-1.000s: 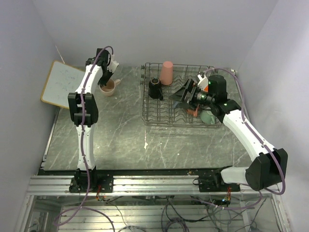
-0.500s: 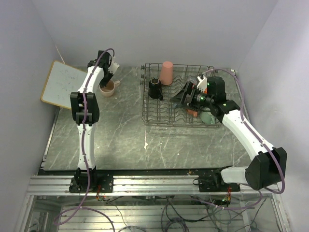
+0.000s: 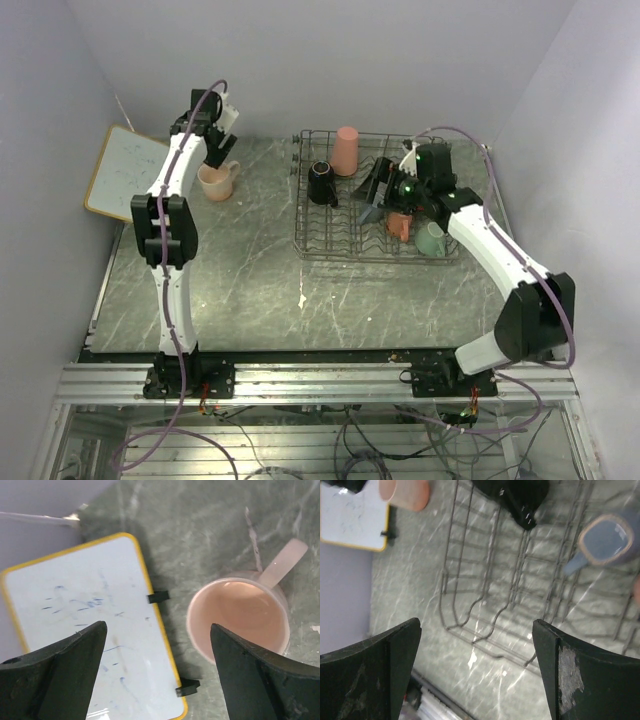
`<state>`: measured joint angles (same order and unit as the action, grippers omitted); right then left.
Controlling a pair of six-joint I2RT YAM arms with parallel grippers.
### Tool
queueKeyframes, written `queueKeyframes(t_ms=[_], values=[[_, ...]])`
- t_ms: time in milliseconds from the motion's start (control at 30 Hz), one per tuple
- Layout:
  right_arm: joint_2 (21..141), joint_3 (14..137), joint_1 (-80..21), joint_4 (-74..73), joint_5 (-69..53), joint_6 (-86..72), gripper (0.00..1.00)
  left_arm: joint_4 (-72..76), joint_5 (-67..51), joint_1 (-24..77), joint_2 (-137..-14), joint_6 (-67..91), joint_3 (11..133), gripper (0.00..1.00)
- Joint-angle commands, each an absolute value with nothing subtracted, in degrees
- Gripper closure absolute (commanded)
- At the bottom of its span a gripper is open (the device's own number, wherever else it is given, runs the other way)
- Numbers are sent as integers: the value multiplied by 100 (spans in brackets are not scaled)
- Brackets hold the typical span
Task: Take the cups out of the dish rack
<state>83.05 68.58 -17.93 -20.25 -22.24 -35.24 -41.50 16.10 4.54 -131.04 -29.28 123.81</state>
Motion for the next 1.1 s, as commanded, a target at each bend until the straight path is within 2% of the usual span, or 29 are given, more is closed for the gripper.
queueKeyframes(t_ms=[0,133,200,300,533,767,1067], values=[[8980,7523,-1977,-2106,-1202,-2797,9,-3574,1886,422,-12356,-2917,12176,4],[9708,8056,-2211,-2068,-618,-2307,13,-3786,1696,415,-12063,-2794,11994,4],[10033,8283,-2483,-1962,-250,-2086,15,-4269,783,421,-11758,-2631,11946,0],[10583,8640,-2876,-1873,112,-1750,19,-4756,-460,458,-11186,-2517,11597,1],[11878,9709,-3270,-2108,642,-1194,22,-5132,-1952,545,-9846,-2409,10027,1],[12504,10371,-3275,-2323,859,-966,22,-5308,-2203,551,-9208,-2474,9072,1],[12186,9955,-3233,-2241,883,-864,24,-5530,-2295,548,-8805,-2701,8876,1]])
